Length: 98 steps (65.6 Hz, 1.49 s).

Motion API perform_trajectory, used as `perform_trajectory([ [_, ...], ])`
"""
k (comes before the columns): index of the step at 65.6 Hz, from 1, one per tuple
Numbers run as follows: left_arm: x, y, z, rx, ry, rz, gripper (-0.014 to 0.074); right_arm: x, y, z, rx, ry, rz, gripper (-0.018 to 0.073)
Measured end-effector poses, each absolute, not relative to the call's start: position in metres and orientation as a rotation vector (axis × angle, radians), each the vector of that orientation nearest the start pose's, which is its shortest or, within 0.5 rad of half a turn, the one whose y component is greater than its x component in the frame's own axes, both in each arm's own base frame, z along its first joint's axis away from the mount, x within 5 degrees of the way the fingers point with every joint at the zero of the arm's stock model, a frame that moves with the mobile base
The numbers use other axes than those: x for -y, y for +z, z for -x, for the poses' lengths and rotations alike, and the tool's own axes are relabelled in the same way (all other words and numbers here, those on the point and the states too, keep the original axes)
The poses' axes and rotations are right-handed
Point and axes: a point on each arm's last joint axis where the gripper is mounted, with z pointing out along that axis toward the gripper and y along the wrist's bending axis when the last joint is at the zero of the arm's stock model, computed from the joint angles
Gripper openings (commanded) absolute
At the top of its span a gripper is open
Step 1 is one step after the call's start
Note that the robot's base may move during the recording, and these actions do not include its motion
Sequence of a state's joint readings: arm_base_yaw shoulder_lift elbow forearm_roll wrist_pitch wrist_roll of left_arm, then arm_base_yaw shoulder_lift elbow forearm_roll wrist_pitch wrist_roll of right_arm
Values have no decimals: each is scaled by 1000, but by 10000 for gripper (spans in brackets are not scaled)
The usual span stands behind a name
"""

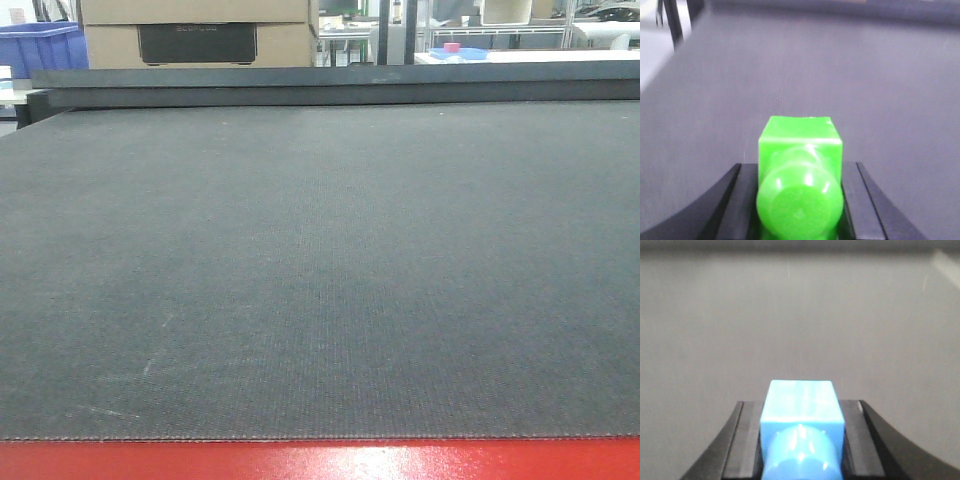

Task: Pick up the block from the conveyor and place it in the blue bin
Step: 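Lift both held blocks up off the conveyor belt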

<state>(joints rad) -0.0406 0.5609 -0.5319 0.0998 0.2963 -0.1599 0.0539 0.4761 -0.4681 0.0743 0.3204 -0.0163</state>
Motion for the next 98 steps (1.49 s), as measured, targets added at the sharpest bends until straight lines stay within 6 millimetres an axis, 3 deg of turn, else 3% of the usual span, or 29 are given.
perform_trajectory([
  [14, 1, 335, -92, -1675, -55, 42, -111, -6, 324, -77, -1623, 100, 14, -162],
  [26, 0, 339, -81, -1621, -49, 36, -111, -5, 329, -68, -1558, 101, 13, -162],
  [98, 0, 340, -79, -1614, -40, 31, -111, -5, 329, -68, -1556, 99, 14, -162],
])
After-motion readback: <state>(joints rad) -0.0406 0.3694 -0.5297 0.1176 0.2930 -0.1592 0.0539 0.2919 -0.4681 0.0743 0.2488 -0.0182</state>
